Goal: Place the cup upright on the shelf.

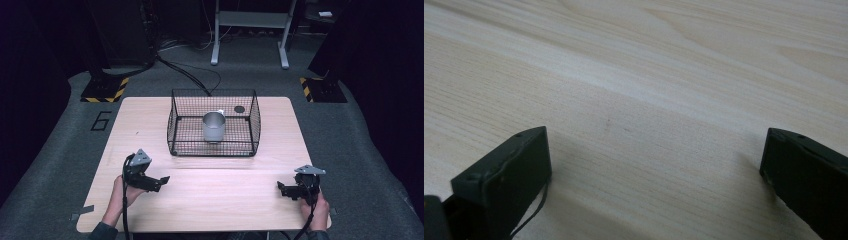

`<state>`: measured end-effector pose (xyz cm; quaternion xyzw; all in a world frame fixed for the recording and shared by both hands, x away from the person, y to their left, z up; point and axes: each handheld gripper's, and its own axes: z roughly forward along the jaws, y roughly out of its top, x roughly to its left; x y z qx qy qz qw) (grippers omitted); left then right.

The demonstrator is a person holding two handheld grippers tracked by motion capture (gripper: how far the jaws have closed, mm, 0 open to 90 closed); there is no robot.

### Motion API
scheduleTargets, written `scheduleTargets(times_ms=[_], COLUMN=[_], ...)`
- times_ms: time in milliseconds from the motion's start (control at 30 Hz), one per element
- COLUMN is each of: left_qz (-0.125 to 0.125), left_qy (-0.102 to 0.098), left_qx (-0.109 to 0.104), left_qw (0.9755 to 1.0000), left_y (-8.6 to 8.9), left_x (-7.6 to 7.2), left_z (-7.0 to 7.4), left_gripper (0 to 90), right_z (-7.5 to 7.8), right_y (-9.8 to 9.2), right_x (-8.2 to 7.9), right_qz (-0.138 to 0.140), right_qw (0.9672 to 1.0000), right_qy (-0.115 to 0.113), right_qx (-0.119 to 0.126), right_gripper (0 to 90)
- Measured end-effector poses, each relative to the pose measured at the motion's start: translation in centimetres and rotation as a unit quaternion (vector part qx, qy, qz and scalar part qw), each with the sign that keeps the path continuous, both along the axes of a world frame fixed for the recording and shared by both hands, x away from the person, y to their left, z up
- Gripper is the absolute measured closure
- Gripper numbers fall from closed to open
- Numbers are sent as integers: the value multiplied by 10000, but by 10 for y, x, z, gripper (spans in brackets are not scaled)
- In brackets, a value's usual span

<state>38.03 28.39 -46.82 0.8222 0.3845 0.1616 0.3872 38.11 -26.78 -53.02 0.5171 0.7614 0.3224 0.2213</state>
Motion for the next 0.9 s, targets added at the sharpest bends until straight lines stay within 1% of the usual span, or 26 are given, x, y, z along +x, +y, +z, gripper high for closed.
scheduleTargets(times_ms=[33, 100, 200, 267, 300, 333, 367, 400, 433, 500, 533, 567, 667, 700, 733, 900], left_qz=[0, 136, 388, 623, 808, 895, 895, 994, 994, 1155, 1155, 1200, 1171, 1144, 1216, 1215], left_qy=[0, 105, 153, 214, 191, 177, 177, 232, 232, 121, 121, 142, 144, 150, 120, 123], left_qx=[0, -15, 122, 94, 184, 196, 196, 248, 248, 328, 328, 308, 371, 368, 317, 316], left_qw=[10000, 9999, 9991, 9978, 9964, 9956, 9956, 9945, 9945, 9927, 9927, 9922, 9923, 9926, 9920, 9920], left_y=[0, 8, 18, 25, 30, 33, 33, 39, 39, 45, 45, 46, 47, 48, 48, 48], left_x=[0, -3, -6, -8, -9, -9, -9, -8, -8, -7, -7, -7, -6, -6, -5, -5], left_z=[0, -11, -27, -38, -45, -48, -48, -53, -53, -60, -60, -61, -63, -63, -64, -64], left_gripper=[2, 2, 2, 2, 2, 2, 1, 1, 1, 1, 1, 1, 1, 1, 0, 0], right_z=[0, 0, 0, 0, 0, 0, 0, 0, 0, 0, 0, 0, 0, 0, 0, 0], right_y=[0, 0, 0, 0, 0, 0, 0, 0, 0, 0, 0, 0, 0, 0, 0, 0], right_x=[0, 0, 0, 0, 0, 0, 0, 0, 0, 0, 0, 0, 0, 0, 0, 0], right_qz=[0, 1, -2, -3, -5, -1, -1, 0, 0, -1, -1, -1, -7, -8, -6, -4], right_qw=[10000, 10000, 10000, 10000, 10000, 10000, 10000, 10000, 10000, 10000, 10000, 10000, 10000, 10000, 10000, 10000], right_qy=[0, 1, 1, 1, -2, -2, -2, -2, -2, -1, -1, -1, 1, -1, 0, -2], right_qx=[0, -2, 1, 0, 0, -4, -4, -4, -4, -5, -5, -5, -9, -10, -11, -5], right_gripper=[0, 0, 0, 0, 0, 0, 0, 0, 0, 0, 0, 0, 0, 0, 0, 0])
